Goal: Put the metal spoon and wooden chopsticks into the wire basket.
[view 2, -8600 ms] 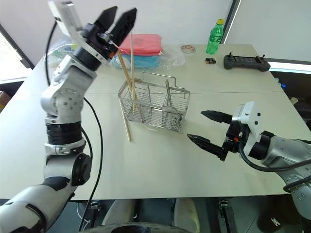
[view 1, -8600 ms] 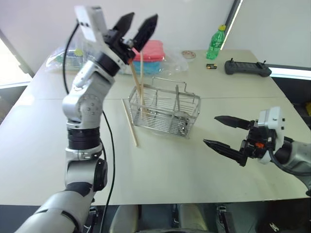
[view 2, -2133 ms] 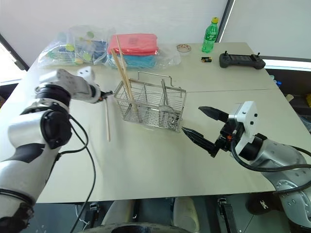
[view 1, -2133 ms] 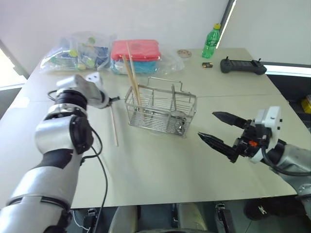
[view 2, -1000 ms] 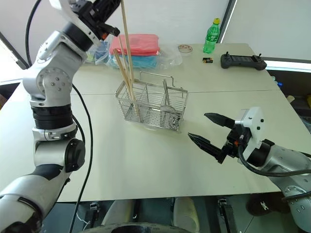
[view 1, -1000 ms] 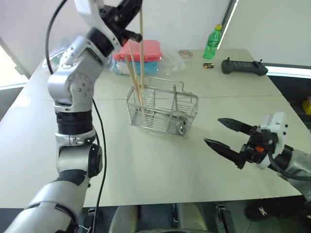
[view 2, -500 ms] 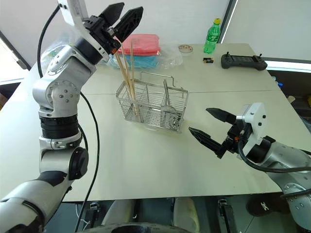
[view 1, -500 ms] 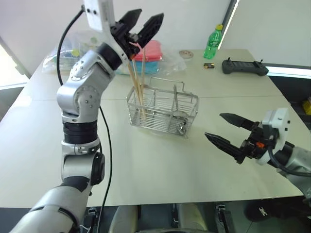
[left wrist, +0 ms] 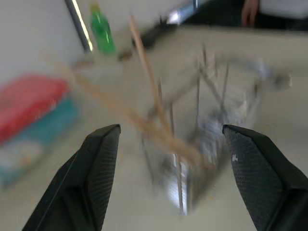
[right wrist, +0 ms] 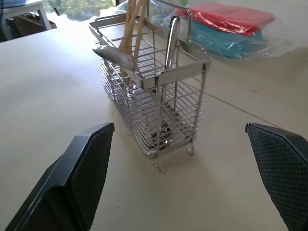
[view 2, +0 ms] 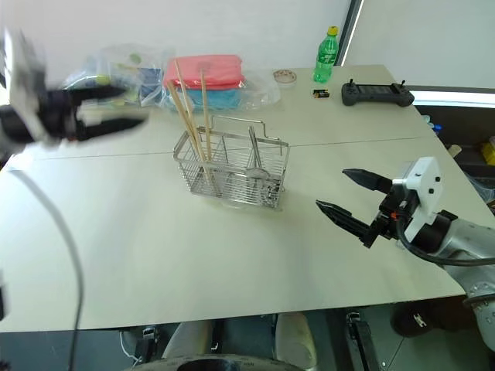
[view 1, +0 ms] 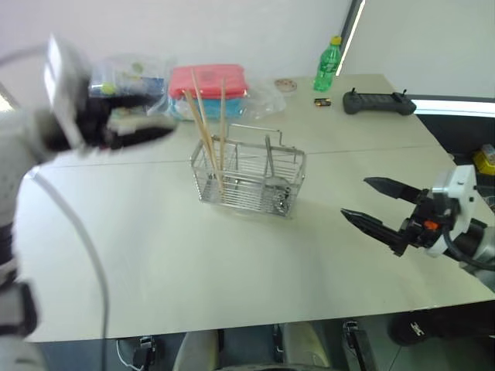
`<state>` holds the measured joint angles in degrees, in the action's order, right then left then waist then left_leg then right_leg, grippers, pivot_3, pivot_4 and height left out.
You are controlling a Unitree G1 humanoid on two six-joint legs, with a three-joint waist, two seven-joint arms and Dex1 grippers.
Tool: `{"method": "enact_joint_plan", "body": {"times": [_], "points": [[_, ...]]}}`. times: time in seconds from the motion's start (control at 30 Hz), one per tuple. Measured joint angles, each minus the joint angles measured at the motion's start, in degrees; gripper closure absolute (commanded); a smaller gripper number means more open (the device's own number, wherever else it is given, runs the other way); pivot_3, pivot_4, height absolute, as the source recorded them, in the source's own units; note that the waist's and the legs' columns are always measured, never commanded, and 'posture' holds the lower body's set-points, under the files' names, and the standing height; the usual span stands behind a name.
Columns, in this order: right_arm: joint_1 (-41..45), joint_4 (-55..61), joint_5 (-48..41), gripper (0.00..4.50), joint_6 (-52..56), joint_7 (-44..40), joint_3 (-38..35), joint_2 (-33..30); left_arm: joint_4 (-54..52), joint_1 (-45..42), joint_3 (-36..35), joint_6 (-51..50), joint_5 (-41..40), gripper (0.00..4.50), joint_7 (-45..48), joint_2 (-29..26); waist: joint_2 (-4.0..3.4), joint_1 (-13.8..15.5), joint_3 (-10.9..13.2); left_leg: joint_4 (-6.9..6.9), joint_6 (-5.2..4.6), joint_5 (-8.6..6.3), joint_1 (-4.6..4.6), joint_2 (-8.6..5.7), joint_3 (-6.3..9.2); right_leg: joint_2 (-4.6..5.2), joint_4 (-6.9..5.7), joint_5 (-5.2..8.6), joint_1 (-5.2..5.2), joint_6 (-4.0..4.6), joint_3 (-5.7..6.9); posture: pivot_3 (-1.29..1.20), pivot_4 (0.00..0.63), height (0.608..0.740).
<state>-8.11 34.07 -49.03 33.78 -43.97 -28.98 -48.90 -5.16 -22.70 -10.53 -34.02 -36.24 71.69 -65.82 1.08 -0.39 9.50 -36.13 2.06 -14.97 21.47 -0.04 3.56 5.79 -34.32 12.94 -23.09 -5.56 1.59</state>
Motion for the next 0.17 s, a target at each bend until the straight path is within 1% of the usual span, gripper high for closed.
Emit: {"method": "enact_joint_plan", "body": {"times": [0.03,0.1,0.17], "points": [[-0.08,-0.24,0.55,0.0,-0.05,-0.53,-0.01,0.01,0.67,4.65,0.26,1.71,1.72,0.92,3.84,-1.91,0.08,0.58,0.03,-0.05,0.01,0.0,0.05,0.02,0.01,0.03,0.03,0.0,-0.03,0.01,0.01,0.0,0.15,0.692],[0.37,-0.54,0.83,0.0,-0.06,-0.88,0.4,0.02,0.91,7.06,0.18,4.33,3.36,0.92,5.7,-2.2,0.12,1.51,0.05,-0.1,0.02,-0.01,0.1,0.09,0.02,0.1,0.16,0.0,-0.15,0.0,0.09,0.0,0.15,0.692],[1.4,-0.59,1.06,0.0,-0.05,-1.13,1.14,0.05,0.71,7.56,0.13,6.28,4.51,0.92,5.42,-1.48,0.11,2.45,0.06,-0.13,0.04,-0.02,0.09,0.23,-0.1,0.18,0.25,0.07,-0.15,-0.12,0.1,0.0,0.15,0.692]]}}
